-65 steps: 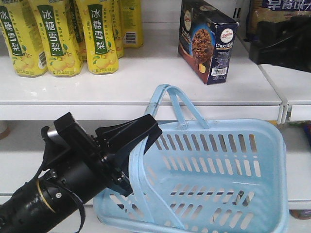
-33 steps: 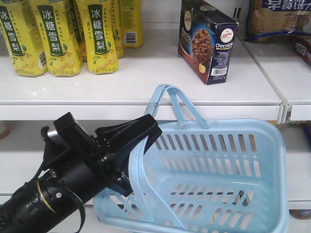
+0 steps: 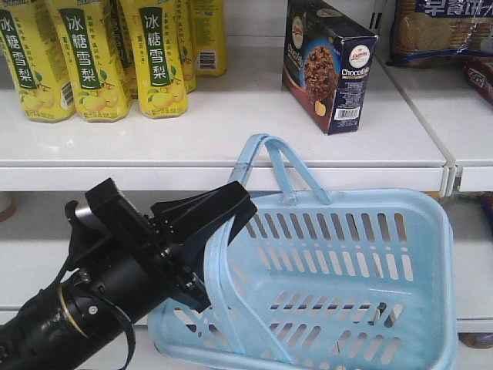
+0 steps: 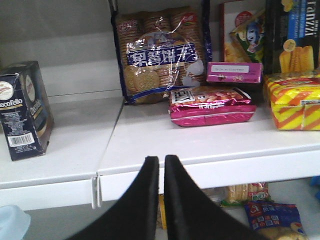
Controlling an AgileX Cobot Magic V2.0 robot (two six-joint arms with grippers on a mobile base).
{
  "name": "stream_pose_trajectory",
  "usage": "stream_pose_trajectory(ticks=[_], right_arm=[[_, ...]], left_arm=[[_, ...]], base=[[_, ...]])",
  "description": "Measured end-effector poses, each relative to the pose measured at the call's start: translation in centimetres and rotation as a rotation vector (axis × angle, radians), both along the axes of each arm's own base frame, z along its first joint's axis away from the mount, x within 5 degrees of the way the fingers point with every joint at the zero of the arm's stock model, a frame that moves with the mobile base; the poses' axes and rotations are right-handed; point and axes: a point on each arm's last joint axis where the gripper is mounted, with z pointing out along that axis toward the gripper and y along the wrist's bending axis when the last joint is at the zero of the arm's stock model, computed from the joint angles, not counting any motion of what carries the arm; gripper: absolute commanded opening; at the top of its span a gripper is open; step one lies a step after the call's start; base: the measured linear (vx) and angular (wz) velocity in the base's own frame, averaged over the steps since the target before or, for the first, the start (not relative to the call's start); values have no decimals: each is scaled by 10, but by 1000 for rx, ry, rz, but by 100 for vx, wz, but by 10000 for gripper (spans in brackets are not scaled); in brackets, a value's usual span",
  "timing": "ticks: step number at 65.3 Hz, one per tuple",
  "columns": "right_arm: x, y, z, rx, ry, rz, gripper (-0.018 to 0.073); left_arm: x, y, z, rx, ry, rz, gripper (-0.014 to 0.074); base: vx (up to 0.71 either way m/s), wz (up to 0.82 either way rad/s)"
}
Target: Left arm holds basket, right arm returns cookies
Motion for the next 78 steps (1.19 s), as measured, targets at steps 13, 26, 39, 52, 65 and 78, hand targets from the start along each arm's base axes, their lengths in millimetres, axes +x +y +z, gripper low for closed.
stream_pose_trajectory(ticks=[13, 26, 39, 52, 65, 78], right_arm=[[-17, -12, -10, 53, 8, -47, -11], [-19, -15, -12, 58, 23, -67, -11], [-19, -15, -12, 58, 25, -69, -11], [-19, -15, -12, 58, 27, -71, -11], [-19, -15, -12, 58, 27, -71, -11], [-19, -15, -12, 58, 27, -71, -11]], left_arm=[[0, 0, 0, 0, 0, 0, 0], [0, 0, 0, 0, 0, 0, 0], [0, 0, 0, 0, 0, 1, 0], [0, 0, 0, 0, 0, 1, 0], [0, 0, 0, 0, 0, 1, 0], [0, 0, 0, -1, 1, 1, 0]], base=[[0, 0], [0, 0], [0, 0], [0, 0], [0, 0], [0, 0]])
